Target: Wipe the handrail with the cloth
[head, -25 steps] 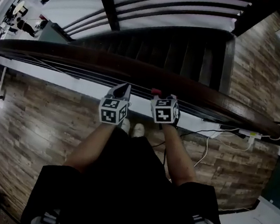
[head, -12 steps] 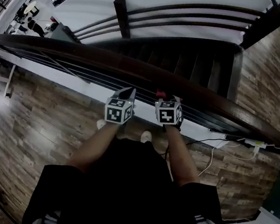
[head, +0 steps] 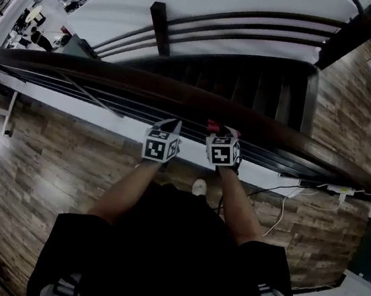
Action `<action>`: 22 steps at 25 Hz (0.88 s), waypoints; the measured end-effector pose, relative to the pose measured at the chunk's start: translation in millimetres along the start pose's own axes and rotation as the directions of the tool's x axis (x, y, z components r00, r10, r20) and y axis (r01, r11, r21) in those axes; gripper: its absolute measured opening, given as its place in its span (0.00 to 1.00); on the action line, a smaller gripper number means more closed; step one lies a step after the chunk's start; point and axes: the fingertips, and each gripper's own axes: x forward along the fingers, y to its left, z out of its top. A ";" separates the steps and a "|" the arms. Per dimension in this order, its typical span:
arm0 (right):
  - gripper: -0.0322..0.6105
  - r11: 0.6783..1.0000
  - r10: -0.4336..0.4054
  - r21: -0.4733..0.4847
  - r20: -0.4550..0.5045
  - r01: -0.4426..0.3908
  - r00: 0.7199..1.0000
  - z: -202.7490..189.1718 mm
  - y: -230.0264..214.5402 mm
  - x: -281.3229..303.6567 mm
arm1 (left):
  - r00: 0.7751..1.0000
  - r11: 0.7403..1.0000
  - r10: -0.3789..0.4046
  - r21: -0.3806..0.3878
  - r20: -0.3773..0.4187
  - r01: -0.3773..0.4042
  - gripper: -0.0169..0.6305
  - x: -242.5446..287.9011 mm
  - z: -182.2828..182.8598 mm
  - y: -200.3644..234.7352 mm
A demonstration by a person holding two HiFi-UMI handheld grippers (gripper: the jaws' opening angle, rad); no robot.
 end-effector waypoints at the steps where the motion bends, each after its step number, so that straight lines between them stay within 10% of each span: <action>1: 0.13 1.000 0.000 -0.002 -0.006 0.000 1.000 0.8 2.7 1.1 | 1.000 1.000 0.003 -0.005 0.005 -0.003 0.03 -1.0 1.9 4.5; 22: 0.13 0.997 -0.041 0.059 -0.008 0.042 0.999 41.0 75.6 32.8 | 0.999 1.000 -0.018 0.001 -0.040 0.018 0.03 -21.0 6.7 94.3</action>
